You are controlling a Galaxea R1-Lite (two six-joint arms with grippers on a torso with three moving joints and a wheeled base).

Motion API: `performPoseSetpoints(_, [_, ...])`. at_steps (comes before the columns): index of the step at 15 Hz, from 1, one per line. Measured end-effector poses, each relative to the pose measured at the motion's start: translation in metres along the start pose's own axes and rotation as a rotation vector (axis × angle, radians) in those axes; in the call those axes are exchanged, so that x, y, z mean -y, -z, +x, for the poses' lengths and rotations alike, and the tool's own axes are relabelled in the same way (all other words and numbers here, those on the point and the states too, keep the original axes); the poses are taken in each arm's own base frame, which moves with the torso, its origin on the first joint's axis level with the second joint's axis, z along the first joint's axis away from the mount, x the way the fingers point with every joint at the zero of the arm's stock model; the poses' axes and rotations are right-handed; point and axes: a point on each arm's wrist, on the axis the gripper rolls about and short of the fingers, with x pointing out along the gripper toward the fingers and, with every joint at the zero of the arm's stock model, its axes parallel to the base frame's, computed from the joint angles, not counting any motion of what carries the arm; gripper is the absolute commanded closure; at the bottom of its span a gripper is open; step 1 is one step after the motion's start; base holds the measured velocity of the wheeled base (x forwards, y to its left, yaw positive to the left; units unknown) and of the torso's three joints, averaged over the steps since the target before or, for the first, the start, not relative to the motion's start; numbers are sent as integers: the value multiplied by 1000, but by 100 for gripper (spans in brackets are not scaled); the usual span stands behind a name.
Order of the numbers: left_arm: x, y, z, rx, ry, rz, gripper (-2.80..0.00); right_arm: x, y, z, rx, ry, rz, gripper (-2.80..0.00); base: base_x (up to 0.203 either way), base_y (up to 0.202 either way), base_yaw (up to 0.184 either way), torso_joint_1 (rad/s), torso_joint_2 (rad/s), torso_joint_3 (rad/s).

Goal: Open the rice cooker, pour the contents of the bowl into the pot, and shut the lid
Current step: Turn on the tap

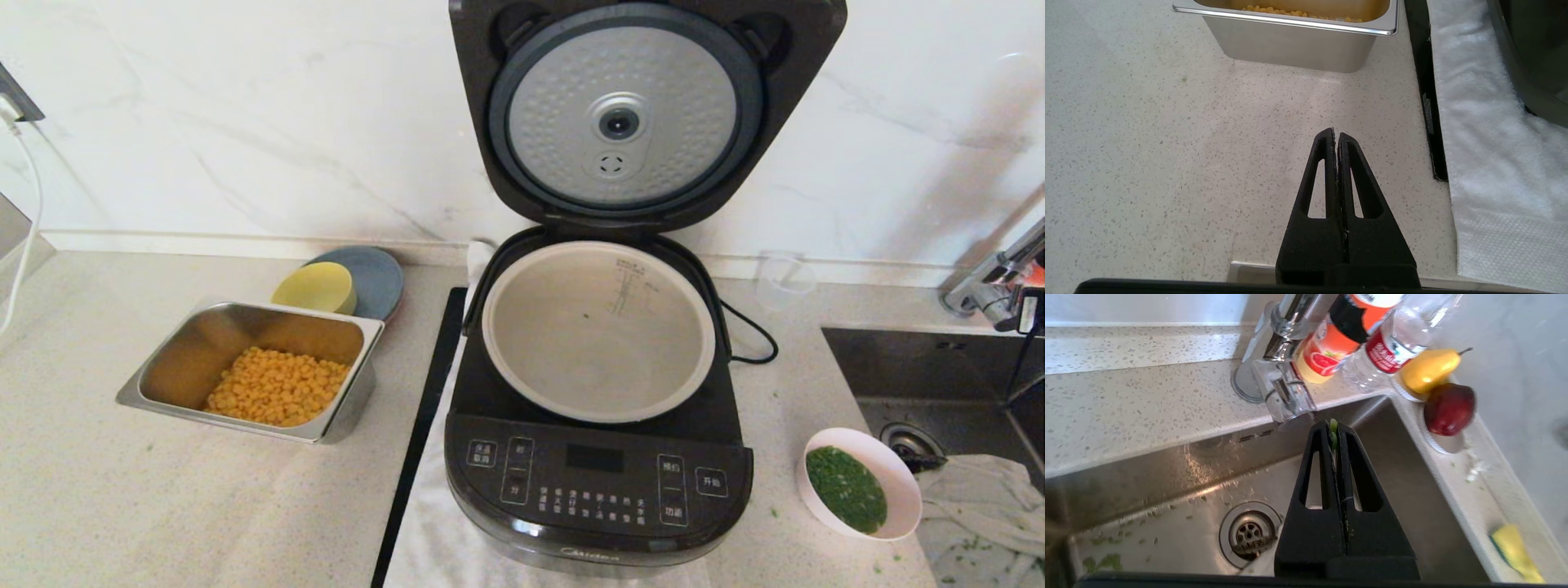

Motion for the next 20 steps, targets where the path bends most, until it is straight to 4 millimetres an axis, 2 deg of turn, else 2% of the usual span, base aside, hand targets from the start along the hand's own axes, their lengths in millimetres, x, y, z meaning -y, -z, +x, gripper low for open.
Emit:
performPoseSetpoints(8, [0,0,0,0,0,0,0,-18,9,33,12,-14,28,0,0,0,0,0,0,0])
performPoseSetpoints(20, [0,0,0,0,0,0,0,-35,1,59,70,-23,49,0,0,0,0,0,0,0])
